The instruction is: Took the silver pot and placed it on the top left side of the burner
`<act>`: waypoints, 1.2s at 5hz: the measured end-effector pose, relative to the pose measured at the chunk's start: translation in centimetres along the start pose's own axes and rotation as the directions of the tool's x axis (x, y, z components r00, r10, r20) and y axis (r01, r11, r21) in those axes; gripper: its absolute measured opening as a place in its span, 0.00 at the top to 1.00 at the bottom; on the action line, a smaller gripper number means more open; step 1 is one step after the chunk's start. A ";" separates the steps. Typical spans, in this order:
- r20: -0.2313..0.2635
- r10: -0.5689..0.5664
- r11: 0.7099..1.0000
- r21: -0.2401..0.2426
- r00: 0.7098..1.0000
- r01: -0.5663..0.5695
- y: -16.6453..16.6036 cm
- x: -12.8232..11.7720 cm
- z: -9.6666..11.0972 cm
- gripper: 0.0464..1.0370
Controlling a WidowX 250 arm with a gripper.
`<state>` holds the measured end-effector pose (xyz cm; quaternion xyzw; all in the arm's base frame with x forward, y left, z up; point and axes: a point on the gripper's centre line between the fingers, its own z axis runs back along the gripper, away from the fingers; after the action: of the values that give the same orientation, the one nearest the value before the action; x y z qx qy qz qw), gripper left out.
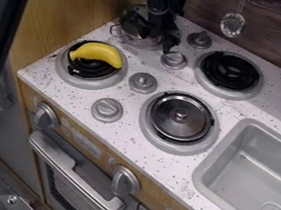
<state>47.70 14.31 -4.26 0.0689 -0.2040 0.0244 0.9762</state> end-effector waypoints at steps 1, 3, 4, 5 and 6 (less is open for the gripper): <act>-0.032 0.014 1.000 -0.019 0.999 -0.014 -0.1 -0.3 -1.4 0.04; -0.001 0.019 0.999 -0.041 1.000 -0.019 -0.4 0.2 -1.8 0.38; 0.019 -0.018 0.998 -0.058 1.000 0.019 -1.1 -0.6 -2.1 0.68; 0.066 -0.111 0.989 -0.090 0.992 0.117 -3.2 -0.3 -0.6 0.89; 0.125 -0.206 0.970 -0.106 0.971 0.220 -8.0 0.5 1.5 0.97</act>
<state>48.14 6.18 -3.69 0.0336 -0.2513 -0.0969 0.9625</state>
